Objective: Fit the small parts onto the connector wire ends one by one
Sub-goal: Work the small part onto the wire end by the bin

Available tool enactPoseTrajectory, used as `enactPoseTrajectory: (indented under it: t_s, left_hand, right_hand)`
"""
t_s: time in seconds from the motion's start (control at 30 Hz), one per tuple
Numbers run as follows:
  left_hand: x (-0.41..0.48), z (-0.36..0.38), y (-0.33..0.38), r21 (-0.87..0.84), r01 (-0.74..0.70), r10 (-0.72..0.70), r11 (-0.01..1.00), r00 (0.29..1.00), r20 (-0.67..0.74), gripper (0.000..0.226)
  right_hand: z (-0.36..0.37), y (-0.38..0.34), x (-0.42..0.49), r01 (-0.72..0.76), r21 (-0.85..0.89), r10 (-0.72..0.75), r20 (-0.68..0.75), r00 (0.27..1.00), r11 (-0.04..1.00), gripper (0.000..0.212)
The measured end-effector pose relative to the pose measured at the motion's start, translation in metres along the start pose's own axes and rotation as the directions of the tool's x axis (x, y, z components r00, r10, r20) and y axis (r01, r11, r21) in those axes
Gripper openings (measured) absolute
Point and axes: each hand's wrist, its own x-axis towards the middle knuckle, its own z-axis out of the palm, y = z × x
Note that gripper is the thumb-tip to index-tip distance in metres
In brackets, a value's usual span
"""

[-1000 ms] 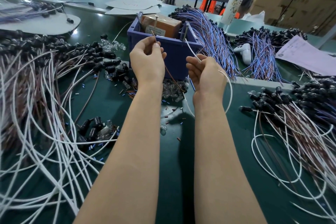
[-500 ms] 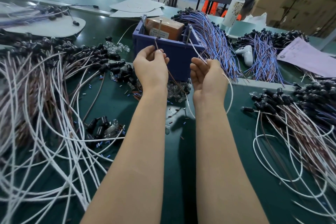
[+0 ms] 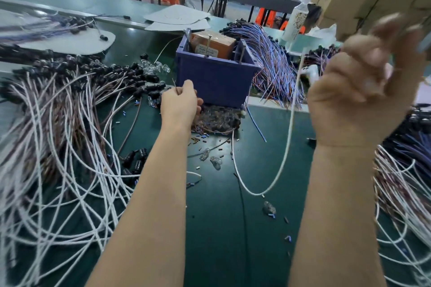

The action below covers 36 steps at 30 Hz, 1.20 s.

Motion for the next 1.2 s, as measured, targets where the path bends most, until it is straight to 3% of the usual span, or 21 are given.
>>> enactPoseTrajectory:
  t_s: [0.03,0.07,0.1,0.13,0.17,0.2,0.23,0.27,0.47,0.53,0.57,0.7,0.73,0.8,0.97,1.1,1.2]
  left_hand:
    - [0.000,-0.001,0.001,0.035,0.019,-0.019,0.999,1.000,0.018,0.035]
    - [0.000,-0.001,0.002,0.074,0.036,-0.039,0.997,0.998,0.042,0.043]
    - [-0.001,-0.002,0.003,0.106,0.050,-0.058,0.993,0.996,0.068,0.049]
    - [-0.001,-0.001,0.004,0.125,0.061,-0.072,0.990,0.993,0.091,0.053]
    - [-0.002,0.000,0.004,0.130,0.066,-0.081,0.989,0.990,0.113,0.055]
    - [-0.003,0.001,0.004,0.128,0.064,-0.081,0.990,0.987,0.135,0.053]
    - [-0.004,0.002,0.003,0.132,0.052,-0.072,0.990,0.985,0.156,0.049]
    - [-0.005,0.002,0.001,0.148,0.030,-0.056,0.988,0.983,0.175,0.043]
    - [-0.012,0.008,-0.012,0.343,-0.186,0.081,0.921,0.951,0.298,0.020]
    - [-0.013,0.010,-0.013,0.381,-0.231,0.103,0.895,0.939,0.329,0.018]
    - [-0.014,0.011,-0.013,0.391,-0.241,0.105,0.888,0.935,0.338,0.018]
    - [-0.015,0.014,-0.015,0.399,-0.276,0.129,0.874,0.925,0.358,0.021]
    - [-0.016,0.014,-0.015,0.385,-0.289,0.136,0.876,0.915,0.379,0.023]
    - [-0.018,0.015,-0.015,0.319,-0.289,0.137,0.903,0.896,0.423,0.024]
    - [-0.014,0.008,-0.013,0.317,-0.319,0.170,0.893,0.892,0.419,0.009]
    - [-0.015,0.008,-0.013,0.377,-0.375,0.171,0.847,0.863,0.475,0.008]
    - [-0.018,0.007,-0.011,0.391,-0.404,0.163,0.827,0.838,0.520,0.008]
  right_hand:
    - [-0.006,0.005,0.004,0.051,0.060,-0.043,-0.123,0.991,0.997,0.027]
    - [-0.009,0.013,0.008,0.082,-0.026,-0.086,-0.244,0.966,0.996,0.020]
    - [-0.007,0.027,0.010,0.013,-0.272,-0.117,-0.368,0.923,0.962,0.015]
    - [-0.010,0.044,0.013,-0.135,-0.555,-0.146,-0.431,0.890,0.821,0.013]
    - [-0.010,0.065,0.013,-0.279,-0.747,-0.131,-0.438,0.890,0.603,0.012]
    - [-0.009,0.082,0.011,-0.388,-0.829,-0.090,-0.457,0.885,0.403,0.016]
    - [-0.010,0.095,0.010,-0.450,-0.852,-0.053,-0.480,0.876,0.267,0.021]
    - [-0.009,0.104,0.008,-0.477,-0.856,-0.036,-0.493,0.869,0.199,0.024]
    - [-0.005,0.114,0.016,-0.519,-0.854,-0.044,-0.520,0.853,0.030,0.026]
    - [-0.006,0.111,0.015,-0.512,-0.858,-0.011,-0.512,0.859,0.038,0.029]
    - [-0.007,0.108,0.016,-0.486,-0.869,-0.007,-0.489,0.872,0.090,0.031]
    - [-0.002,0.098,0.016,-0.288,-0.752,-0.037,-0.383,0.923,0.592,0.030]
    - [0.000,0.097,0.015,-0.244,-0.679,-0.031,-0.366,0.930,0.692,0.026]
    - [0.004,0.097,0.013,-0.183,-0.585,-0.018,-0.321,0.947,0.790,0.020]
    - [0.004,0.092,0.009,-0.187,-0.520,0.069,-0.238,0.969,0.834,0.021]
    - [-0.004,0.092,0.011,-0.149,-0.700,-0.078,-0.281,0.956,0.698,0.011]
    - [-0.007,0.095,0.011,-0.140,-0.652,-0.076,-0.292,0.953,0.746,0.014]
